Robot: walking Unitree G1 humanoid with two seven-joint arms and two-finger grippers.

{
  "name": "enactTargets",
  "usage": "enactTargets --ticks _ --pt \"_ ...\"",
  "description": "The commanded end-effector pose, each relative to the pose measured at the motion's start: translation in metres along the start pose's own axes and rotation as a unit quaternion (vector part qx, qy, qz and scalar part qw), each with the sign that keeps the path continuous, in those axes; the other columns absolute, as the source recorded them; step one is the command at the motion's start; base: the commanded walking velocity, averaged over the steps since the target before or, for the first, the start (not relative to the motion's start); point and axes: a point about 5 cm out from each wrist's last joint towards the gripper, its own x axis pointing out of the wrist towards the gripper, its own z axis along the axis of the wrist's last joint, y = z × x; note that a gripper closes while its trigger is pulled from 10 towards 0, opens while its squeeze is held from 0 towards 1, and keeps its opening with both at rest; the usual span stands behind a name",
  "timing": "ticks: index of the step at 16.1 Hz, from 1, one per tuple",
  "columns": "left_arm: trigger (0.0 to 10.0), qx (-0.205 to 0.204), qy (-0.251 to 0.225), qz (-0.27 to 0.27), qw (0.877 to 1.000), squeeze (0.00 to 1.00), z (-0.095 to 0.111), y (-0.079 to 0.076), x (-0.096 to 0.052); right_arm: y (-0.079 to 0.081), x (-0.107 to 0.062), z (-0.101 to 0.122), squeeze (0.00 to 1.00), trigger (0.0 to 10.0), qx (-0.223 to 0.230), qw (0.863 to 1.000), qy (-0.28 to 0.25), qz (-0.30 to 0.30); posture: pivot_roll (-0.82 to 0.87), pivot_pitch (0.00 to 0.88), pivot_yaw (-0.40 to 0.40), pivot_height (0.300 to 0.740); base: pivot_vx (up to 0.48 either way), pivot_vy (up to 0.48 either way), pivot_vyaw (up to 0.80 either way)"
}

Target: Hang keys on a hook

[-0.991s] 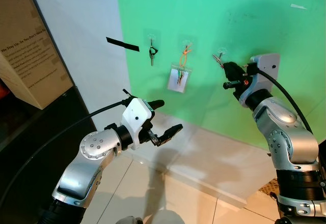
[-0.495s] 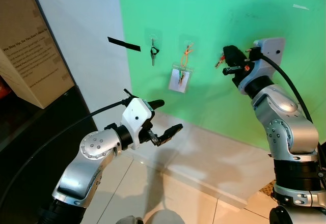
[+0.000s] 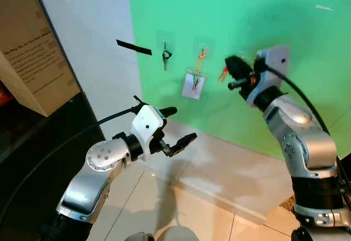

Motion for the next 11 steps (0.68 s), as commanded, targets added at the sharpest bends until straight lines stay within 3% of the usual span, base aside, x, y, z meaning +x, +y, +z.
enactTargets --ticks 1,5,11 --pt "10.0 0.009 -0.003 -0.002 1.000 0.00 0.004 0.002 0.002 -0.002 -0.001 0.001 0.00 10.0 -0.005 1.000 0.003 -0.003 -0.11 0.000 0.001 0.740 0.000 0.000 0.00" --pt "10.0 0.009 -0.002 -0.002 1.000 0.00 0.004 0.002 0.002 -0.015 -0.003 -0.001 0.00 10.0 -0.002 0.999 0.005 -0.041 -0.11 0.000 0.002 0.740 0.000 0.000 0.00" --pt "10.0 0.011 -0.003 -0.003 1.000 0.00 0.004 0.002 0.002 -0.012 0.005 0.002 0.00 10.0 0.011 0.999 -0.006 -0.047 -0.11 0.000 0.001 0.740 0.000 0.000 0.00"
